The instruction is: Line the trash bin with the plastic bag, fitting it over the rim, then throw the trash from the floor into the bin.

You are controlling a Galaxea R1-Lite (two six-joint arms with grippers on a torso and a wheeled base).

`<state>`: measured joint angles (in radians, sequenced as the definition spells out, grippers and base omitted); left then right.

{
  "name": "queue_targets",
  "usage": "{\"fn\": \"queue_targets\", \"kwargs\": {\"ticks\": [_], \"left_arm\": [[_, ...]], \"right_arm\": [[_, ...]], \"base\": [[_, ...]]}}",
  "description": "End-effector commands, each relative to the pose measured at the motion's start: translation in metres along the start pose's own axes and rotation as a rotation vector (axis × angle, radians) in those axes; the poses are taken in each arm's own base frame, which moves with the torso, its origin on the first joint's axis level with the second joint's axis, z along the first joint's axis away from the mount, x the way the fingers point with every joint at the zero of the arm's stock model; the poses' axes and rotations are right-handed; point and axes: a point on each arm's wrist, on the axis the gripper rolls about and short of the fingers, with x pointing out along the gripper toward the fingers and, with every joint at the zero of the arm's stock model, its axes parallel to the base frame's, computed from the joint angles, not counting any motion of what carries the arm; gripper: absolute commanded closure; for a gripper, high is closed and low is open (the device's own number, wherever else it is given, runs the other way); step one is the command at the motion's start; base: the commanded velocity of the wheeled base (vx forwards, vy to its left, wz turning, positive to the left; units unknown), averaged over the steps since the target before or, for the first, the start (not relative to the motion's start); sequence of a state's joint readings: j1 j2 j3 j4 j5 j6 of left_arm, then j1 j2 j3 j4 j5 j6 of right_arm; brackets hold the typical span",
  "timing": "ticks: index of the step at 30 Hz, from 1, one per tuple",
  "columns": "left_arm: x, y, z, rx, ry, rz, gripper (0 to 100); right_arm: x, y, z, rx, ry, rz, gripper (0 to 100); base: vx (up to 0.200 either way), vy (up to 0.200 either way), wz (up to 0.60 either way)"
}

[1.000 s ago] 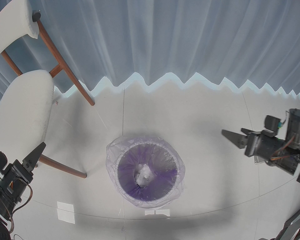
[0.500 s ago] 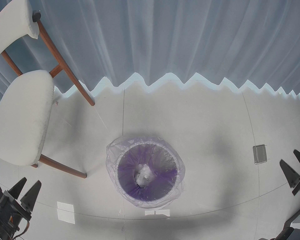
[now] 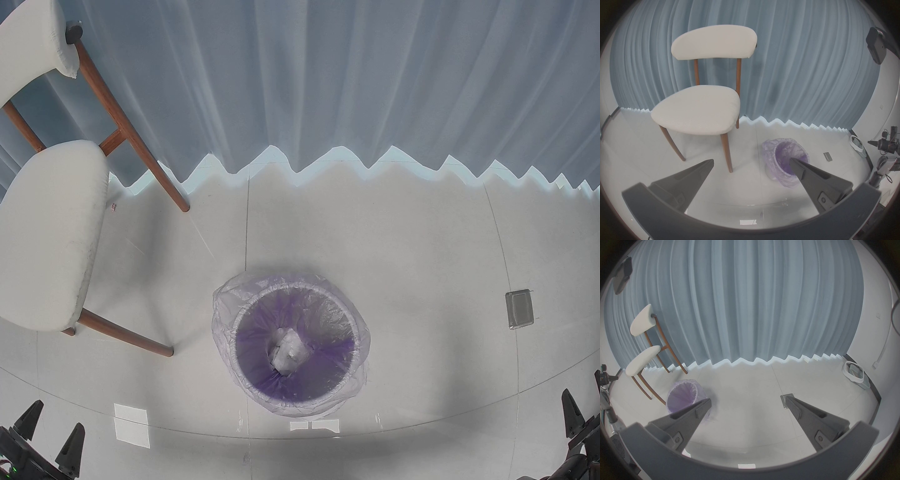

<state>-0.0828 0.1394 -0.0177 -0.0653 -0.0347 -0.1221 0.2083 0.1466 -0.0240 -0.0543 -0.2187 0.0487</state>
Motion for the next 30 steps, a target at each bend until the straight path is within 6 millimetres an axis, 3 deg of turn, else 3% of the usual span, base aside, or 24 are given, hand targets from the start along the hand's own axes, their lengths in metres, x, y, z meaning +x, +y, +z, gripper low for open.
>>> {"fn": "queue_targets", "kwargs": {"ticks": [1,7,10,14,18,22,24,27,30], "left_arm": [[-0.0019,-0.0026,-0.0063,0.017,-0.043,0.18,0],[-0.0016,-0.0033,-0.0067,0.033,-0.033,0.138,0],[-0.0013,-0.0076,-0.0072,0.062,-0.013,-0.056,0],[-0.0014,-0.0086,-0.0073,0.082,-0.01,-0.099,0],[-0.0017,-0.0107,-0.0077,0.087,-0.002,-0.2,0],[-0.0033,-0.0112,-0.0087,0.091,0.019,-0.359,0],[-0.0046,-0.0094,-0.0084,0.091,0.028,-0.463,0],[-0.0044,-0.009,-0.0078,0.098,0.015,-0.421,0],[-0.003,-0.0042,-0.0069,0.09,-0.006,-0.189,0]], "right_arm": [[-0.0024,0.0,-0.0076,0.007,-0.014,0.034,0],[-0.003,0.0013,-0.0076,-0.016,-0.014,-0.058,0],[-0.003,0.0016,-0.0083,-0.031,-0.014,-0.081,0],[-0.0031,0.0019,-0.0075,-0.059,-0.025,-0.072,0],[-0.0032,0.0065,-0.0102,-0.082,0.0,0.137,0],[-0.0035,0.0058,-0.0131,-0.035,0.03,0.07,0],[-0.0094,0.0065,-0.015,-0.046,-0.048,0.022,0],[-0.0107,0.0067,-0.0158,-0.045,-0.068,0.016,0],[-0.0107,0.0067,-0.0158,-0.045,-0.068,0.015,0]], "base": [[0.0,0.0,0.0],[0.0,0.0,0.0],[0.0,0.0,0.0],[0.0,0.0,0.0],[0.0,0.0,0.0],[0.0,0.0,0.0],[0.0,0.0,0.0],[0.0,0.0,0.0],[0.0,0.0,0.0]]}}
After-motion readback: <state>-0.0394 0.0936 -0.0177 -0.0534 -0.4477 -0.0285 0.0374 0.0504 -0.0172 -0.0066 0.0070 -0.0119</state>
